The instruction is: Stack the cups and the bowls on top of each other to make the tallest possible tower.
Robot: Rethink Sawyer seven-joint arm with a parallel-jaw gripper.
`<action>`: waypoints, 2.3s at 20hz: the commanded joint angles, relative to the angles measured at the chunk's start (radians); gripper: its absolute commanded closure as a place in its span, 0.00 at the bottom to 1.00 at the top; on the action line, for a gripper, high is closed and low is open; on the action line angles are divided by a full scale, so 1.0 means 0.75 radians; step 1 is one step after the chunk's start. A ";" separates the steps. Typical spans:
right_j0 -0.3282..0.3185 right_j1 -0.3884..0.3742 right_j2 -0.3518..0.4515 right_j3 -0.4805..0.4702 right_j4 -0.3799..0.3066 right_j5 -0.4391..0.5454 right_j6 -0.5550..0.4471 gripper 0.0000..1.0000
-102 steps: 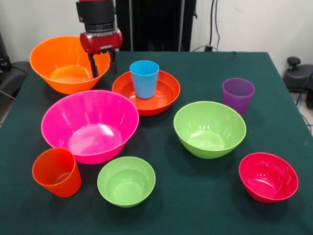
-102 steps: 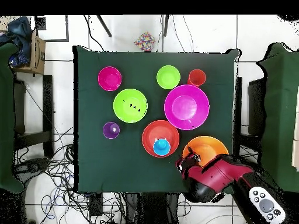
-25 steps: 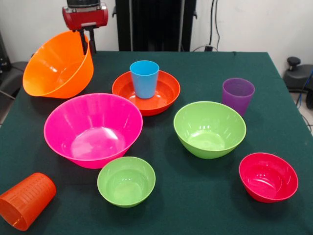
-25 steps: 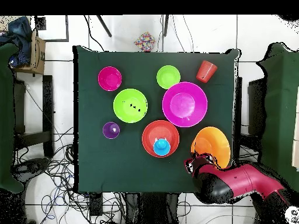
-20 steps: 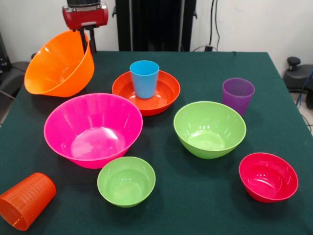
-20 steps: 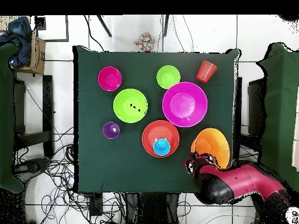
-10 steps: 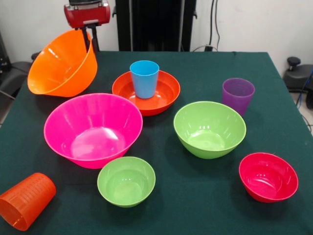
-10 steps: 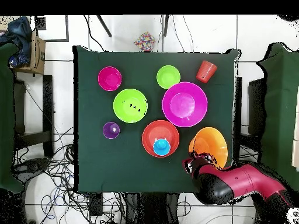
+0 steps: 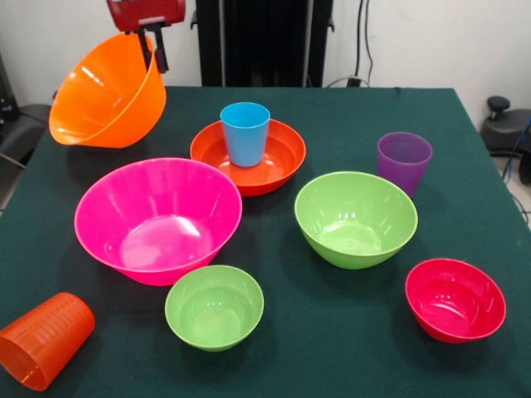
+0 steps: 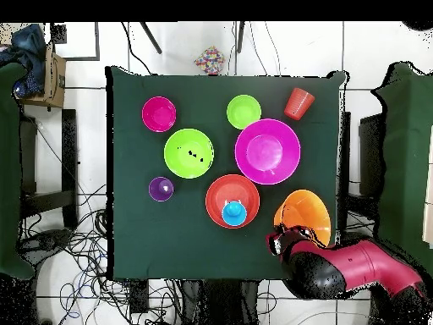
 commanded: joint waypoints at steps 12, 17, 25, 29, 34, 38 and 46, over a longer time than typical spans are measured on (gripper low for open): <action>-0.045 -0.198 0.334 0.113 0.259 0.314 -0.428 1.00; -0.005 -0.289 0.357 0.106 0.280 0.344 -0.362 1.00; 0.197 -0.494 0.222 0.049 0.102 0.306 -0.097 1.00; 0.344 -0.575 0.109 0.007 -0.072 0.342 0.087 1.00; 0.479 -0.592 -0.001 -0.018 -0.188 0.372 0.214 1.00; 0.559 -0.599 -0.075 -0.044 -0.162 0.393 0.233 1.00; 0.720 -0.548 -0.221 -0.098 -0.145 0.414 0.318 1.00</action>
